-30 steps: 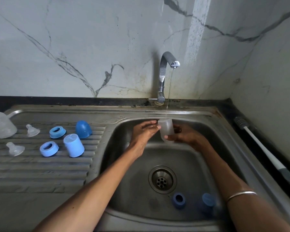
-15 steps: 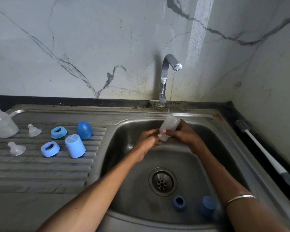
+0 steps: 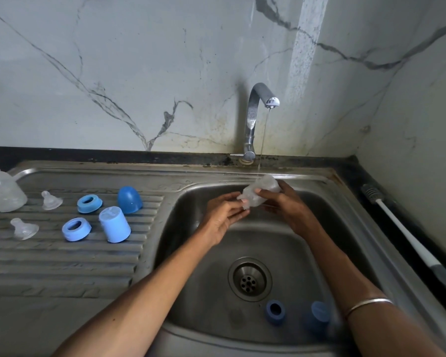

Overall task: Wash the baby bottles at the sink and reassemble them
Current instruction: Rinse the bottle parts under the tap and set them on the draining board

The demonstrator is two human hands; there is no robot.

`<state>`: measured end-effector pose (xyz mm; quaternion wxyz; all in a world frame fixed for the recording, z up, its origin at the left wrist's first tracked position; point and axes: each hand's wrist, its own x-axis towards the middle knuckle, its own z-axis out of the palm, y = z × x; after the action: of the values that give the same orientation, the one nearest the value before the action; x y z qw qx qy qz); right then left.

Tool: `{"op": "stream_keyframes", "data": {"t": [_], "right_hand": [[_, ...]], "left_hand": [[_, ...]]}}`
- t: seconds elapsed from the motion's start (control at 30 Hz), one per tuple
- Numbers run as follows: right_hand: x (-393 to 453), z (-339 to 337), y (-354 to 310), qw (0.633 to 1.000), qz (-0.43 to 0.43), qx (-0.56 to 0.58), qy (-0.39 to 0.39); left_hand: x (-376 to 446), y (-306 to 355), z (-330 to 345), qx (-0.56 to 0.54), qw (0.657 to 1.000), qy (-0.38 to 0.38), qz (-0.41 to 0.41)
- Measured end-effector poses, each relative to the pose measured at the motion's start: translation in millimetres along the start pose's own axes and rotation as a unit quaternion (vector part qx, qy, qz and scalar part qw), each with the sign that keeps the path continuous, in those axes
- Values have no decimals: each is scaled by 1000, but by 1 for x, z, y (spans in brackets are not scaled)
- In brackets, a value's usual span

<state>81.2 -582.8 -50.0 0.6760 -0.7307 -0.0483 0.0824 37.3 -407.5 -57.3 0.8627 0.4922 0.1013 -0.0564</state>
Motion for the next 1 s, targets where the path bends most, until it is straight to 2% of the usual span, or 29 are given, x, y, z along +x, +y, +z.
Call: {"op": "stream_keyframes", "data": {"t": [0.13, 0.23, 0.37, 0.67, 1.0], "right_hand": [[2, -11, 1, 998, 27, -62, -7], [3, -15, 2, 984, 31, -174, -17], [4, -12, 6, 965, 20, -260, -31], [-1, -1, 3, 975, -25, -219, -15], [-1, -1, 0, 975, -63, -210, -17]], "left_hand": [[8, 1, -6, -16, 999, 19, 37], [9, 2, -6, -17, 999, 17, 45], [6, 3, -1, 27, 997, 0, 68], [7, -5, 6, 200, 975, -62, 70], [-7, -1, 8, 292, 950, -68, 86]]}}
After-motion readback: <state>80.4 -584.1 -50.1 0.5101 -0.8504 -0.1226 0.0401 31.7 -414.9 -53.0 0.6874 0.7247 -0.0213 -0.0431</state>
